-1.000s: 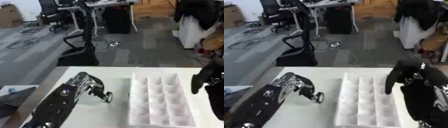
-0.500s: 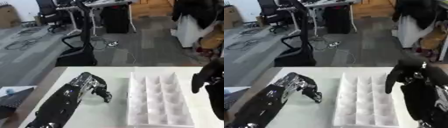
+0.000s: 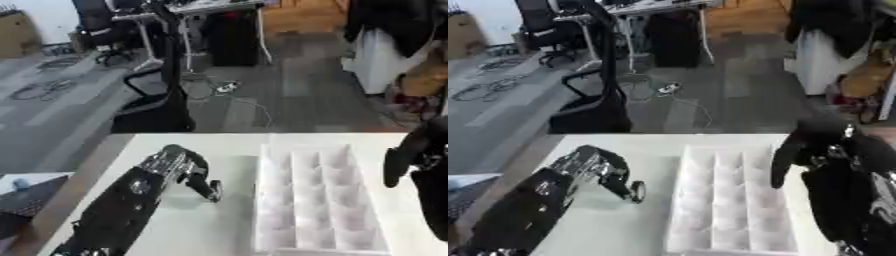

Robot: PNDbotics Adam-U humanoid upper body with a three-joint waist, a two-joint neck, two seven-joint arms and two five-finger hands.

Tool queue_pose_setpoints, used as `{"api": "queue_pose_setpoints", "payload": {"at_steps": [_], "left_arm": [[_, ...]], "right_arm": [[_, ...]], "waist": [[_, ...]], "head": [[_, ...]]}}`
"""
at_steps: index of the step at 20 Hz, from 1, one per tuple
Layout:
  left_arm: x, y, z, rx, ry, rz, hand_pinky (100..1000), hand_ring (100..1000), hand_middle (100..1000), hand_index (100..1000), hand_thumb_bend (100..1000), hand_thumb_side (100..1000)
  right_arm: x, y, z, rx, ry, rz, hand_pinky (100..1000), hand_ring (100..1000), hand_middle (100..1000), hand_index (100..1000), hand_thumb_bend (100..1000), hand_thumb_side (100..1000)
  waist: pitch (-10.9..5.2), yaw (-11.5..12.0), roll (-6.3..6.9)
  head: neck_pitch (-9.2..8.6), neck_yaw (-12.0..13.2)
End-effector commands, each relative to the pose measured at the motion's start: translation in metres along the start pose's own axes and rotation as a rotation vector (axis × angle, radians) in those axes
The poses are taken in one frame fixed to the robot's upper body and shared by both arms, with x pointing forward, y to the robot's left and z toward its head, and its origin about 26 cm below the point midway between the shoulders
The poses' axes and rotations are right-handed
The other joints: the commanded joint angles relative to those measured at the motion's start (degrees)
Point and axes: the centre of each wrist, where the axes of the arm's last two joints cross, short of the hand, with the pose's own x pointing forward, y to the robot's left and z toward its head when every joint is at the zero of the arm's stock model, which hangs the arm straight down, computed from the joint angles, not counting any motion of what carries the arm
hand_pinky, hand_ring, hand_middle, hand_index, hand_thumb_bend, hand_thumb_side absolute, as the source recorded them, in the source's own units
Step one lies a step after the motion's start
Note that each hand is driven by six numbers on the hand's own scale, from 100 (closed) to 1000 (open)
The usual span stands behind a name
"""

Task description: Pick up objects on the table and place them in the box.

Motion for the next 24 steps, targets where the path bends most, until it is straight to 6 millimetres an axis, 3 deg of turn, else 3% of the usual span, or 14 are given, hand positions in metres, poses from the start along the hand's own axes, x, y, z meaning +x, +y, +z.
{"api": "queue_pose_setpoints", "payload": {"at_steps": [1,7,19,20,21,22,24], "left_arm": [[-0.008,0.013,0.005,0.079,0.044,0.014,277,487,546,746,1000,1000],[0.000,0.007,-0.009,0.066,0.103,0.058,260,480,541,745,1000,1000],[0.003,-0.003,-0.019,0.018,0.156,0.040,271,490,541,745,1000,1000],[0.002,-0.004,-0.020,0.008,0.163,0.034,272,491,540,745,932,1000],[0.002,-0.005,-0.020,-0.001,0.170,0.029,271,492,540,746,924,1000],[0.001,-0.005,-0.020,-0.010,0.175,0.025,268,490,537,744,814,971],[0.001,-0.007,-0.020,-0.027,0.185,0.021,257,486,524,733,658,796]], "right_arm": [[0.006,0.002,-0.008,0.016,-0.035,-0.002,304,419,525,737,100,897],[0.006,0.004,-0.010,0.021,-0.041,-0.009,307,420,526,737,100,899],[0.008,0.007,-0.013,0.026,-0.055,-0.019,313,422,527,737,100,897],[0.008,0.007,-0.013,0.026,-0.054,-0.018,312,421,527,737,100,897],[0.008,0.007,-0.013,0.025,-0.054,-0.018,312,421,527,737,100,896],[0.008,0.007,-0.012,0.025,-0.053,-0.017,312,421,527,737,100,896],[0.008,0.006,-0.012,0.024,-0.053,-0.016,312,421,527,737,100,896]], "waist": [[-0.71,-0.1,-0.05],[-0.68,-0.6,0.09],[-0.30,-1.4,0.62],[-0.30,-1.4,0.64],[-0.31,-1.3,0.65],[-0.31,-1.3,0.65],[-0.30,-1.3,0.62]], "head": [[-0.87,0.7],[-1.16,0.9],[-1.59,1.9],[-1.57,2.0],[-1.56,2.1],[-1.55,2.1],[-1.63,2.2]]}}
